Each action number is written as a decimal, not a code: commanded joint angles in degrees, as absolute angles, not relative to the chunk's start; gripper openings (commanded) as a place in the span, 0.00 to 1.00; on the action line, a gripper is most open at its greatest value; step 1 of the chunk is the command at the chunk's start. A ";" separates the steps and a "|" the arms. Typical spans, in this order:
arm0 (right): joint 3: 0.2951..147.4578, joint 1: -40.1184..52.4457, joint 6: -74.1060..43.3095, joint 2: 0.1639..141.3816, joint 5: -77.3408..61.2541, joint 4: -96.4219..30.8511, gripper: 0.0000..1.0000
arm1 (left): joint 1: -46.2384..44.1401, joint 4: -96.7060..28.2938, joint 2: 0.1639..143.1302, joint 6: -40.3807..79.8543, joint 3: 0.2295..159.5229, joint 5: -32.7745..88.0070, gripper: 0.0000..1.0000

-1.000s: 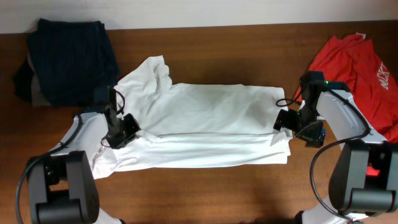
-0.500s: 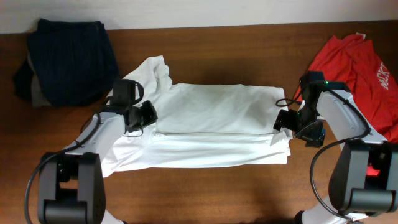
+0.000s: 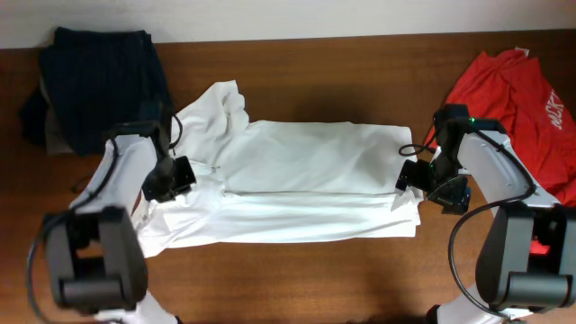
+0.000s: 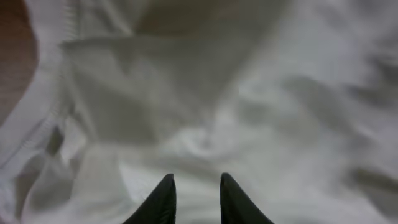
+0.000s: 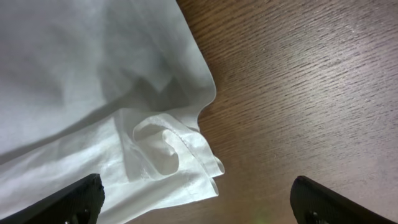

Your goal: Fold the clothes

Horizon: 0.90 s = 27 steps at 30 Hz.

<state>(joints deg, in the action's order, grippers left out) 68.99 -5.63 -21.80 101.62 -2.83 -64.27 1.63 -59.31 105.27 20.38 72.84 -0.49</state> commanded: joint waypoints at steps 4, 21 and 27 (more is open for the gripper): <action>68.66 -5.63 -21.26 100.71 -2.31 -64.10 0.99 | 2.52 -45.87 113.54 18.35 72.36 -8.12 0.23; 65.80 -1.08 -16.80 100.75 -9.91 -64.53 0.59 | -3.07 -71.85 111.96 24.34 82.52 -10.26 0.32; 61.34 -0.71 -19.09 100.75 -9.96 -55.59 0.49 | -4.08 -66.72 111.96 24.36 78.63 -10.04 0.32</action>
<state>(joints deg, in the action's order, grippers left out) 62.13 -1.06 -17.78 101.56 -9.61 -56.93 -4.34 -67.00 112.84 23.66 79.33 -10.68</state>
